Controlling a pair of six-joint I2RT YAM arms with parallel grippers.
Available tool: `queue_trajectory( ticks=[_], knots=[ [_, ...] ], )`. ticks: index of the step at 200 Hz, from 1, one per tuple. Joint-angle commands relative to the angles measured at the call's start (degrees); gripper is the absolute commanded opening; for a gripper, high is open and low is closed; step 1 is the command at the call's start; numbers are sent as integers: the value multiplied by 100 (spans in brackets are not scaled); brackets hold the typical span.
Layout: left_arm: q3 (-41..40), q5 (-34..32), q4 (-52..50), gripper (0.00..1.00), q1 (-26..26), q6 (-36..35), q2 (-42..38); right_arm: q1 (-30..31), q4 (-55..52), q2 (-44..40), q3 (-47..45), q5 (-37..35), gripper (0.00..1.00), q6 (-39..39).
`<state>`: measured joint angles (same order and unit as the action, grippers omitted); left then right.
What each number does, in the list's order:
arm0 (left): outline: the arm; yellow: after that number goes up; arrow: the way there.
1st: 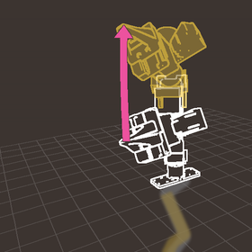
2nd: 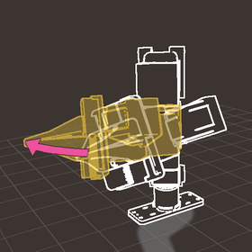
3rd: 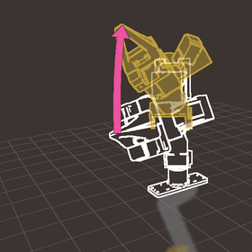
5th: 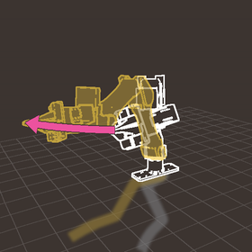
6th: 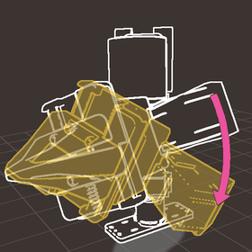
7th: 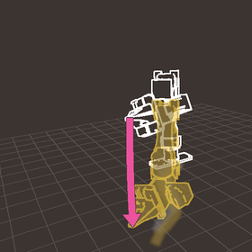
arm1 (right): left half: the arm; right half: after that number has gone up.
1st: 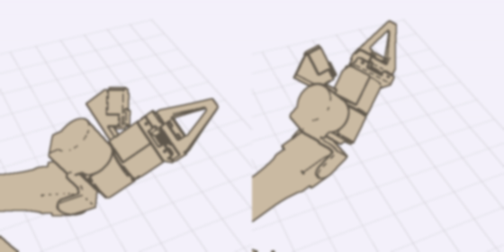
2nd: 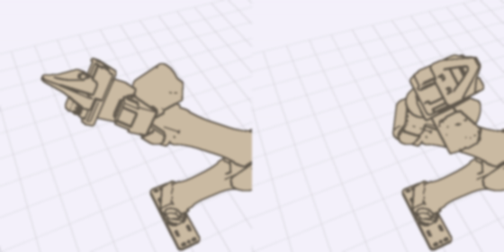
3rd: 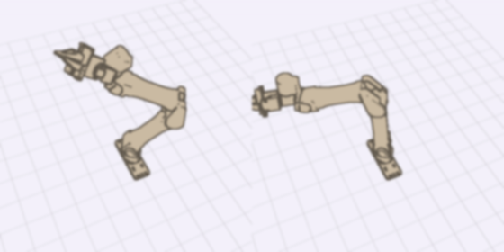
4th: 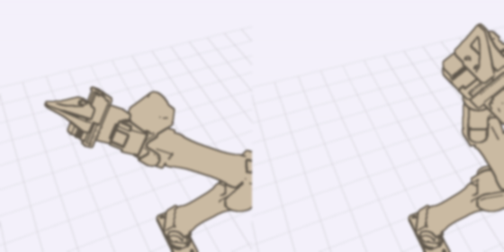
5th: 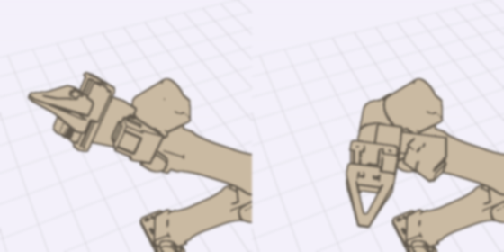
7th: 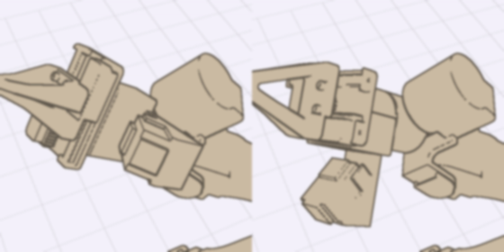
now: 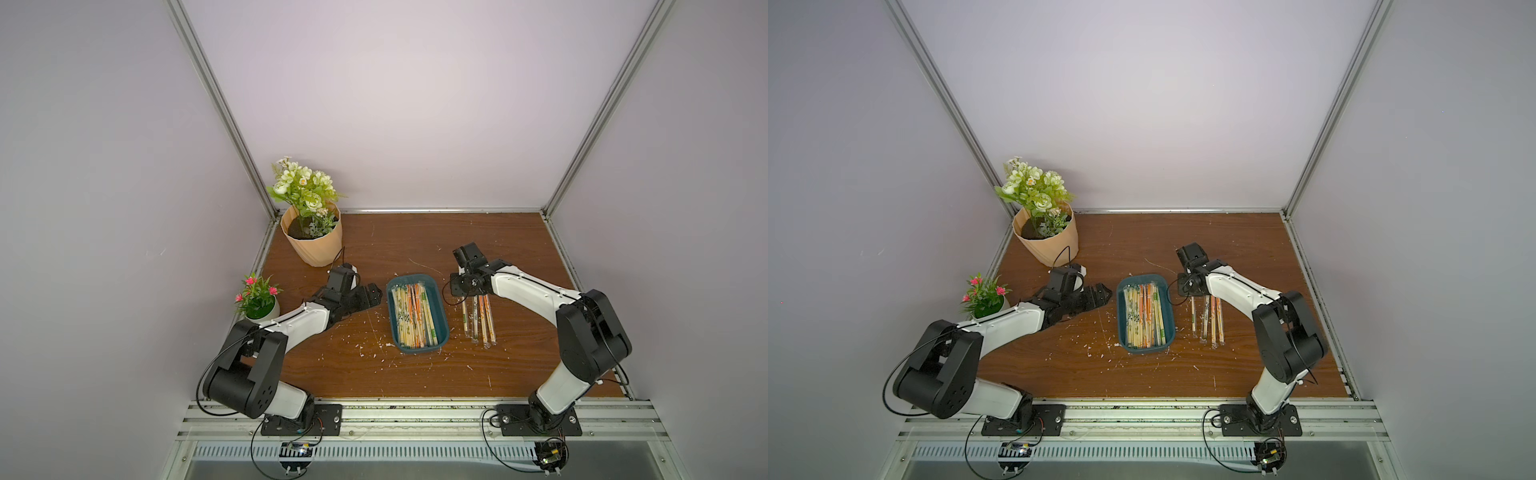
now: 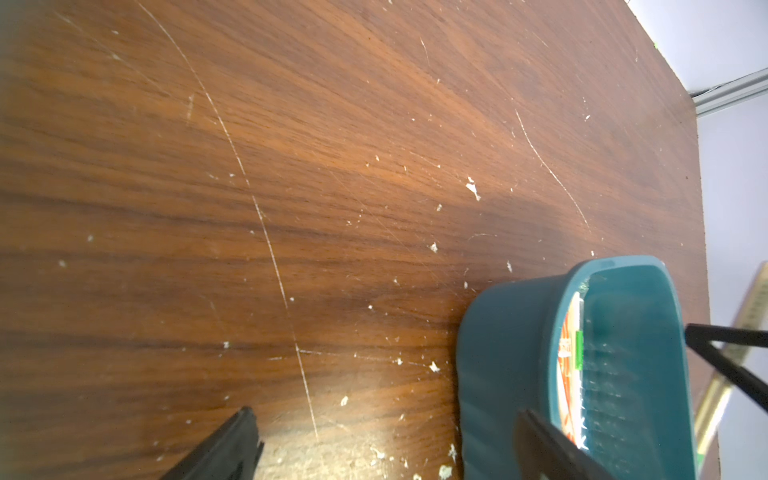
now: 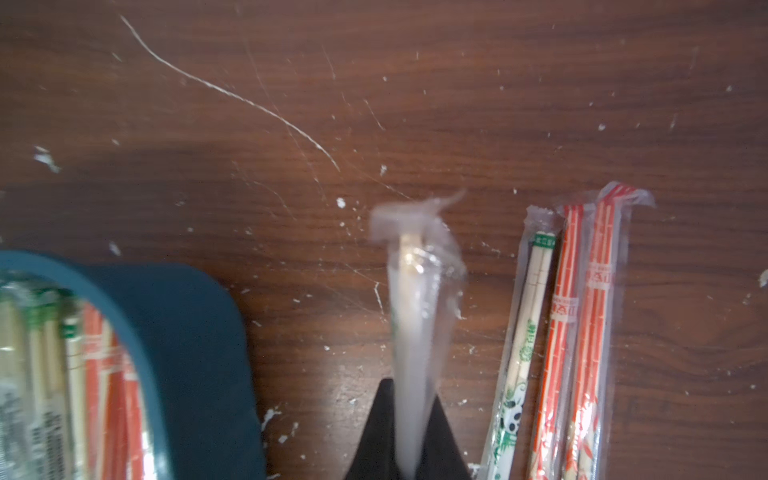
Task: Take the paired disposable chopsticks out of the storage box
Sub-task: Place the paired disposable chopsticks at the center of the board.
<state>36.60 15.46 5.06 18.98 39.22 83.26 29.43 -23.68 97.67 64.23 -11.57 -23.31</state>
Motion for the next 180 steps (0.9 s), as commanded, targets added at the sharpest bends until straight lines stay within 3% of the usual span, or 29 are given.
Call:
queue_trajectory(
  ticks=[1,43,73,94,144,180],
  knots=[
    [172,71,-102,98,-61,-72,-3,-57,28,73,-82,-169,2,30],
    [156,71,-102,98,-60,-60,-12,-190,178,244,-199,-215,6,-4],
    [130,71,-87,98,-53,-46,-21,-260,226,253,-208,-254,24,18],
    [124,71,-75,98,-53,-45,-20,-299,184,210,-161,-284,28,20],
    [95,64,-61,98,-53,-46,-21,-316,48,-204,-75,-139,31,-21],
    [59,14,-65,98,-53,-46,-30,-292,54,-672,-44,535,32,-150]
  ],
)
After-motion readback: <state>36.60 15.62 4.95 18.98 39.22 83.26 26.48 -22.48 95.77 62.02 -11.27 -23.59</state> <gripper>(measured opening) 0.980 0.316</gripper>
